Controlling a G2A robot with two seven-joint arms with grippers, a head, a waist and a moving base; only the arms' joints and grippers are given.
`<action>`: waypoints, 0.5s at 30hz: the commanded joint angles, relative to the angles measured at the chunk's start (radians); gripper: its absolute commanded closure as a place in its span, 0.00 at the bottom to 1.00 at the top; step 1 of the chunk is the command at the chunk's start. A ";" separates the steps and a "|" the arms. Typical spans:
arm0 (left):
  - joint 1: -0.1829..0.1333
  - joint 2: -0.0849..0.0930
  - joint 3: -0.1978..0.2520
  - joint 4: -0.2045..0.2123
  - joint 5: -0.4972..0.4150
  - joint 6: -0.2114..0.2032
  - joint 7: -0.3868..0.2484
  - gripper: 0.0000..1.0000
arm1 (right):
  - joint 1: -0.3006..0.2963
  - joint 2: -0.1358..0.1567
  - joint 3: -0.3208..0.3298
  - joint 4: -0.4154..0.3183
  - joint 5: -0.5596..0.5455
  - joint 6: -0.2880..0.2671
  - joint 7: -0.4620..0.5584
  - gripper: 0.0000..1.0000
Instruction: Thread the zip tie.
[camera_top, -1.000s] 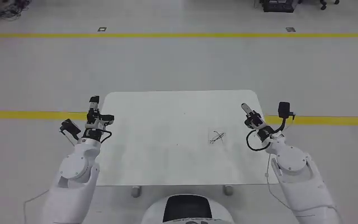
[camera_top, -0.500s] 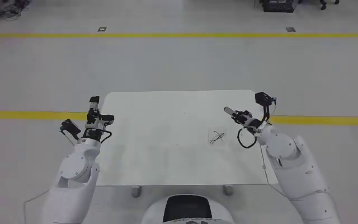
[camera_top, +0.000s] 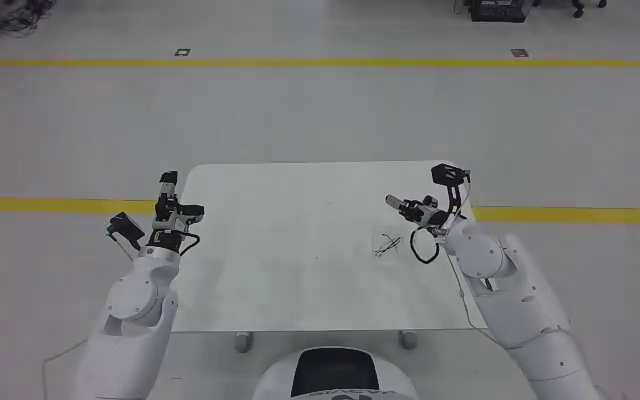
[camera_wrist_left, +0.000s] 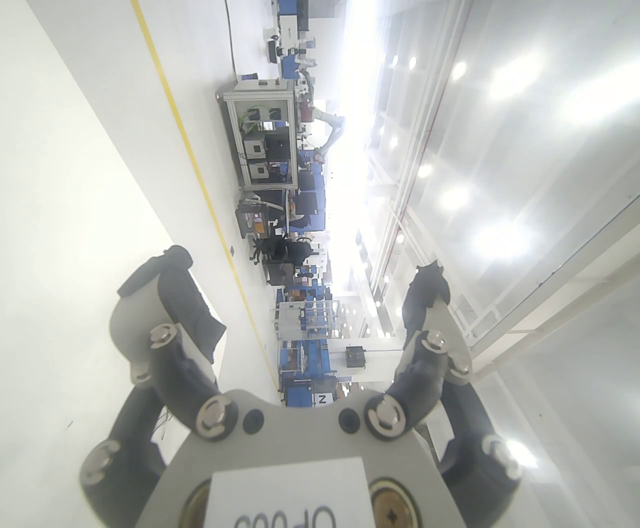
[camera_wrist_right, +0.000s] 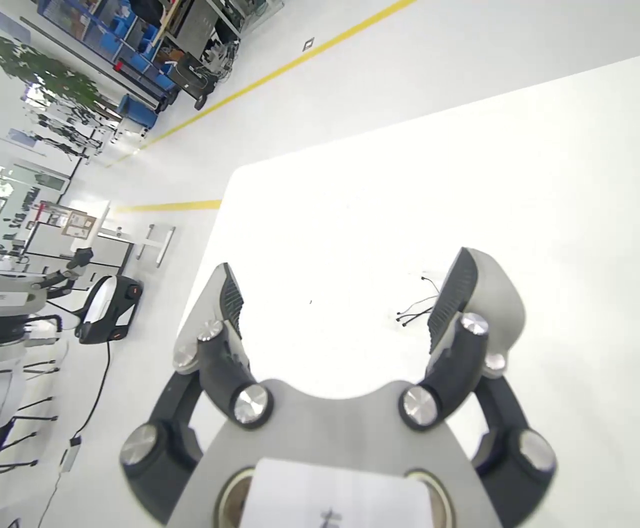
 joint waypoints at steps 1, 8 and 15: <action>0.000 0.000 0.000 0.000 0.000 0.000 0.000 0.00 | 0.000 0.000 0.000 0.000 0.000 0.000 0.000 0.00; 0.000 0.000 0.000 0.000 0.000 0.000 0.000 0.00 | 0.027 0.006 -0.004 0.001 -0.092 -0.019 0.050 0.00; 0.000 0.000 0.000 0.000 0.000 0.000 0.000 0.00 | 0.182 0.002 -0.091 0.079 -0.231 -0.039 0.220 0.00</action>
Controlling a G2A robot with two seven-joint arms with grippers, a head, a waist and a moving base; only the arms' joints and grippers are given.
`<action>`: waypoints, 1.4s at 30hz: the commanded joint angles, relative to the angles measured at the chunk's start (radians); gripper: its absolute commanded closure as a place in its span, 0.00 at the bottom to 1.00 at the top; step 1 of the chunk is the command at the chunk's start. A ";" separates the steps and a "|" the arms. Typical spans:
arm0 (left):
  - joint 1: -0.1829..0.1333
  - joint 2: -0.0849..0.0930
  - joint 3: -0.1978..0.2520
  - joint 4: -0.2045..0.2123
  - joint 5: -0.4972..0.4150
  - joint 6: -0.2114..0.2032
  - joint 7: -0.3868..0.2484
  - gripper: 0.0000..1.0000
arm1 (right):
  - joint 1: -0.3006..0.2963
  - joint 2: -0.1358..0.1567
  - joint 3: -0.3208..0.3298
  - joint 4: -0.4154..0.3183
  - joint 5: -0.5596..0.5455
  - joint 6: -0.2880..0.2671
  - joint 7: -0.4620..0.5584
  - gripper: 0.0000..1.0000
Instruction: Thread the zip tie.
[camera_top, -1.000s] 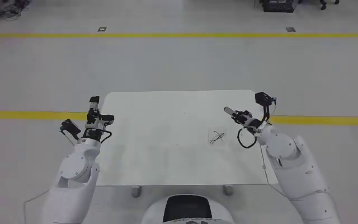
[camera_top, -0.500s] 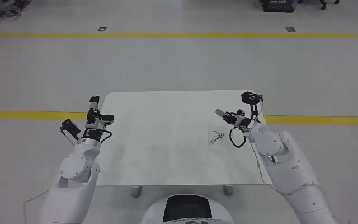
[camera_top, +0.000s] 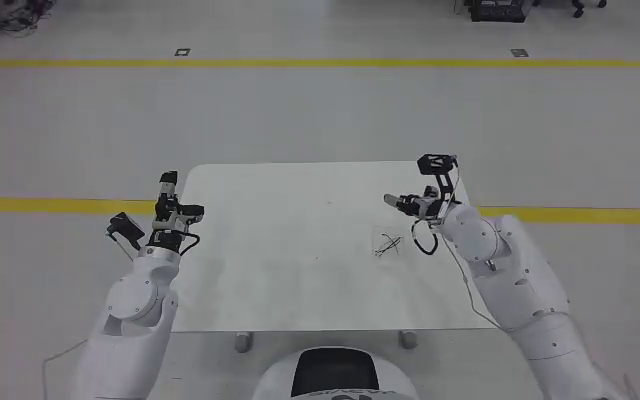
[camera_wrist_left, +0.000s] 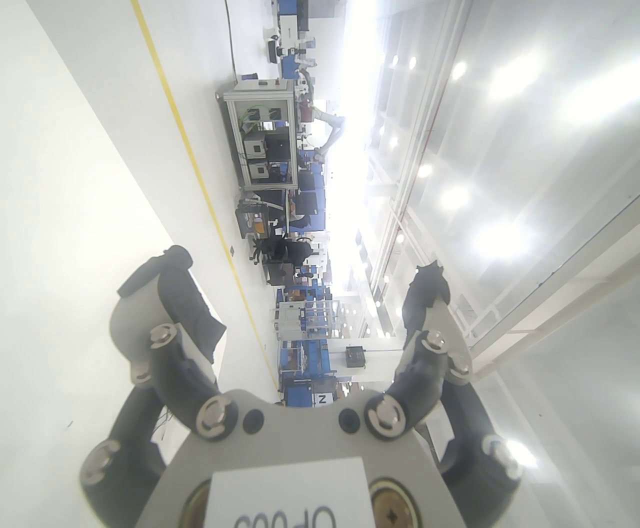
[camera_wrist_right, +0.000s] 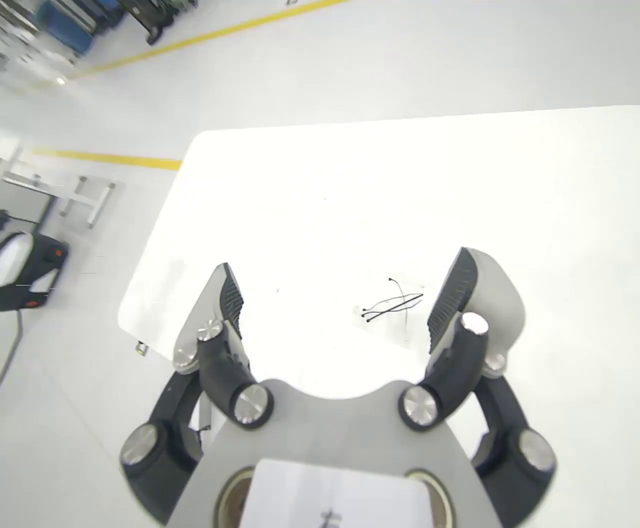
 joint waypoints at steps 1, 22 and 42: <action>0.000 0.000 0.000 0.000 0.000 0.000 0.000 0.00 | 0.051 -0.005 -0.042 0.040 -0.041 -0.001 0.035 0.00; 0.000 0.000 0.000 0.000 0.000 0.000 0.000 0.00 | 0.175 -0.039 -0.175 0.204 -0.082 0.015 0.097 0.00; 0.000 0.000 0.000 0.000 0.000 0.000 0.000 0.00 | 0.190 -0.038 -0.225 0.157 -0.240 -0.032 0.274 0.00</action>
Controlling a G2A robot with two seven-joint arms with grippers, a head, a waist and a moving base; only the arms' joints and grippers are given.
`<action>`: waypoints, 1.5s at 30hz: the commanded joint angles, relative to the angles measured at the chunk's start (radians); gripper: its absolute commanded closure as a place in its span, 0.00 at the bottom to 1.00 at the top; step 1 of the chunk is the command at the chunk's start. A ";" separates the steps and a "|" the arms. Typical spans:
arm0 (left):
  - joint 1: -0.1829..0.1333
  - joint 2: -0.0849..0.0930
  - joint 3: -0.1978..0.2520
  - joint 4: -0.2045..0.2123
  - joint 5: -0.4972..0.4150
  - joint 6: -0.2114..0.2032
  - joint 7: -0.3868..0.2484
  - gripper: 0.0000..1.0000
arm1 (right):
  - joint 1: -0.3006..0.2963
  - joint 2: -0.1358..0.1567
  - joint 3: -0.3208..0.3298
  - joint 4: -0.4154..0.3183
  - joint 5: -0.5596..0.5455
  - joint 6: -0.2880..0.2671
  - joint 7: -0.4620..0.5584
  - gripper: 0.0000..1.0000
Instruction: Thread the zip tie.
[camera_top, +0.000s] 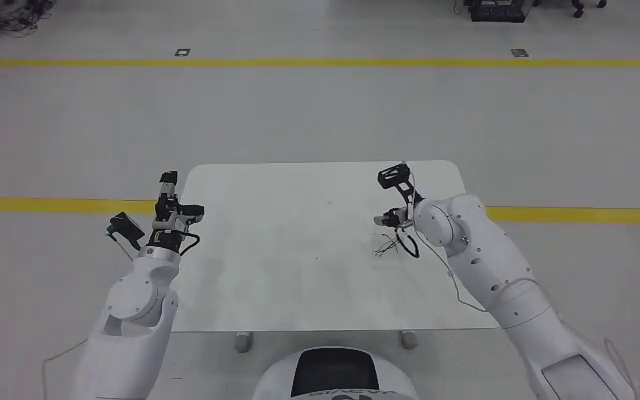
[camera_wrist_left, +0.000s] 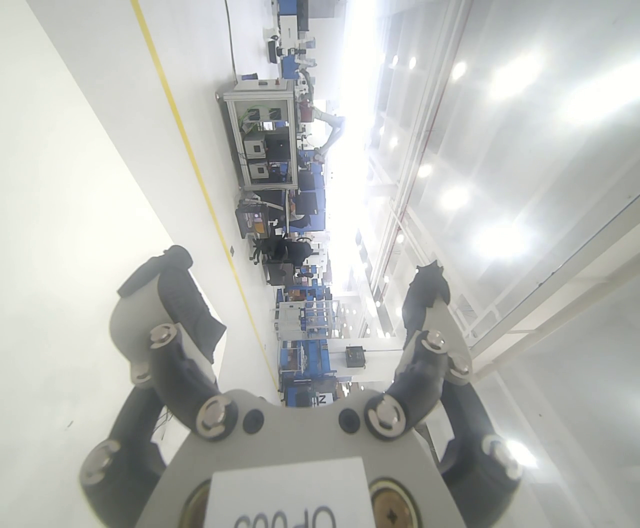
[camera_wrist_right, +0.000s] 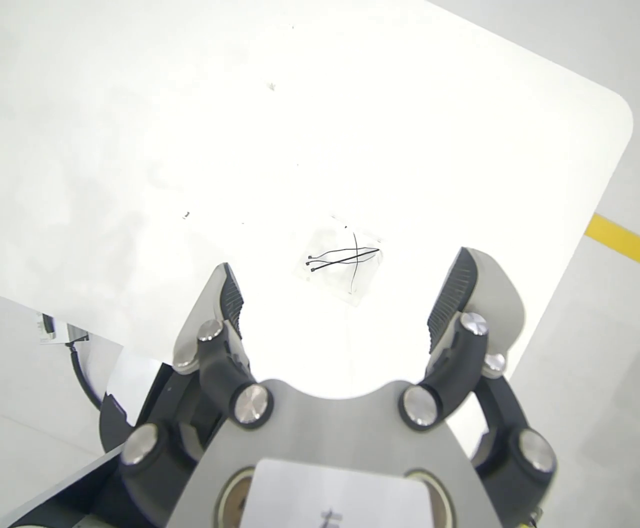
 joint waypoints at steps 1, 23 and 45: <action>0.000 0.000 0.000 0.000 0.000 0.000 0.000 0.00 | -0.001 0.000 0.000 -0.001 0.000 0.001 -0.002 0.00; 0.000 0.000 0.000 0.000 0.000 0.000 0.000 0.00 | 0.114 -0.055 -0.115 0.246 0.023 -0.018 -0.003 0.00; 0.000 0.000 0.000 0.000 0.000 0.000 0.000 0.00 | 0.131 -0.075 -0.172 0.279 -0.033 -0.018 0.049 0.00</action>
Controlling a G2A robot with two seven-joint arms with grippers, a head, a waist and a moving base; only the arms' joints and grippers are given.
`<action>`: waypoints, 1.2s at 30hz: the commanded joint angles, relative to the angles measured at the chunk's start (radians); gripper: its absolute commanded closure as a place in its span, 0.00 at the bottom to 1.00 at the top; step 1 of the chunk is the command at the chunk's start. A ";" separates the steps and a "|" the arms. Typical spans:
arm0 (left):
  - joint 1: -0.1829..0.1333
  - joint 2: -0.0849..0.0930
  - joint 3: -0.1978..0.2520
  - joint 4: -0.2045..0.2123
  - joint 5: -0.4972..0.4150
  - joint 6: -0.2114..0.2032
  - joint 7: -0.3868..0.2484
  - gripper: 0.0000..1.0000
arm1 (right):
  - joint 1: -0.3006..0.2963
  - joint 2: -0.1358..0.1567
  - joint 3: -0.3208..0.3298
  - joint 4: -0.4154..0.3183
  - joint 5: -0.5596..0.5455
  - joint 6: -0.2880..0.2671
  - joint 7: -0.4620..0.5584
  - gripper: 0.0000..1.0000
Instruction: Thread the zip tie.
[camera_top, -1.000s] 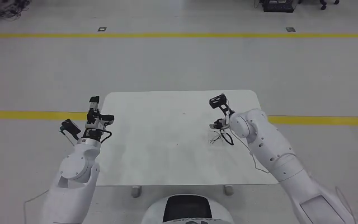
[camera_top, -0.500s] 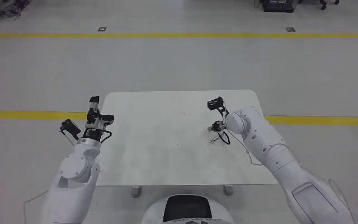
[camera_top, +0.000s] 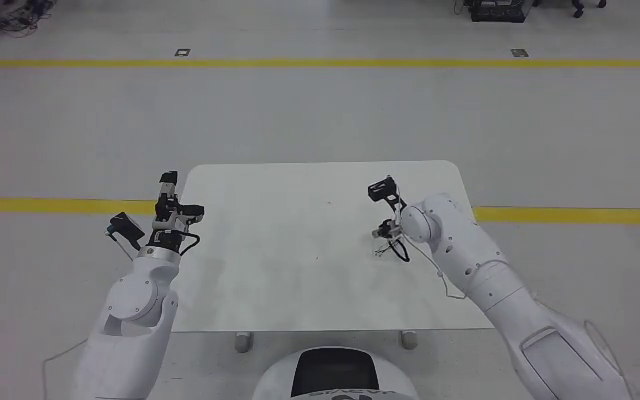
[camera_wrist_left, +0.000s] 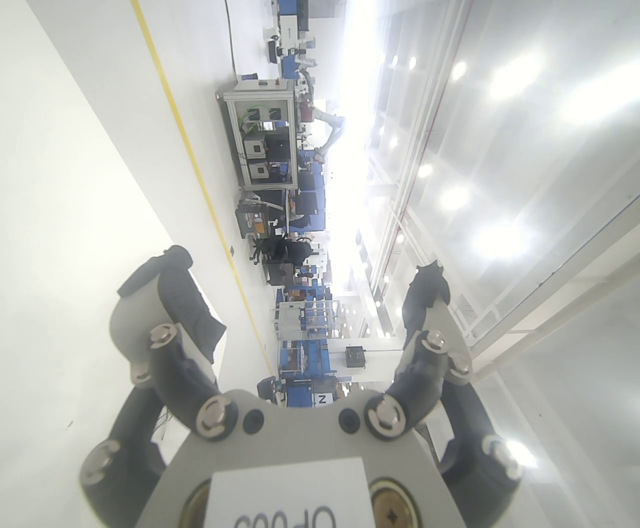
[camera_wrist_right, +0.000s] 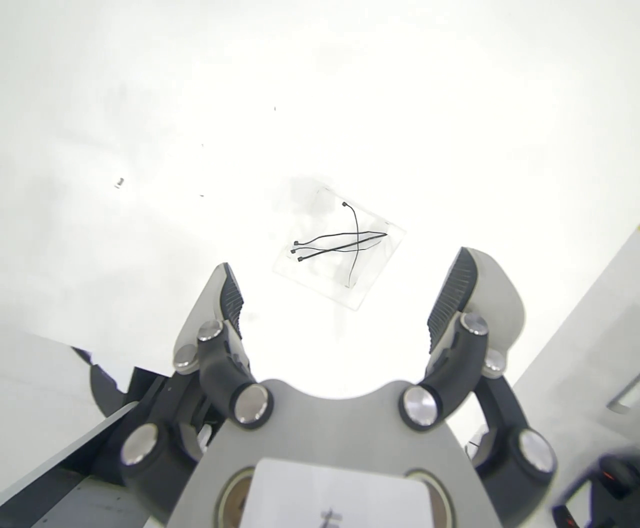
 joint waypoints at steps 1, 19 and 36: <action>0.000 0.000 0.000 0.000 0.000 0.000 0.000 0.00 | 0.009 -0.004 -0.013 -0.002 -0.014 0.000 0.045 0.00; 0.000 0.000 0.000 0.000 0.000 0.000 0.000 0.00 | 0.124 -0.079 -0.108 0.188 0.087 0.000 0.167 0.00; 0.000 0.000 0.000 0.000 0.000 0.000 0.000 0.00 | 0.096 -0.079 -0.088 0.236 0.103 -0.135 0.013 0.00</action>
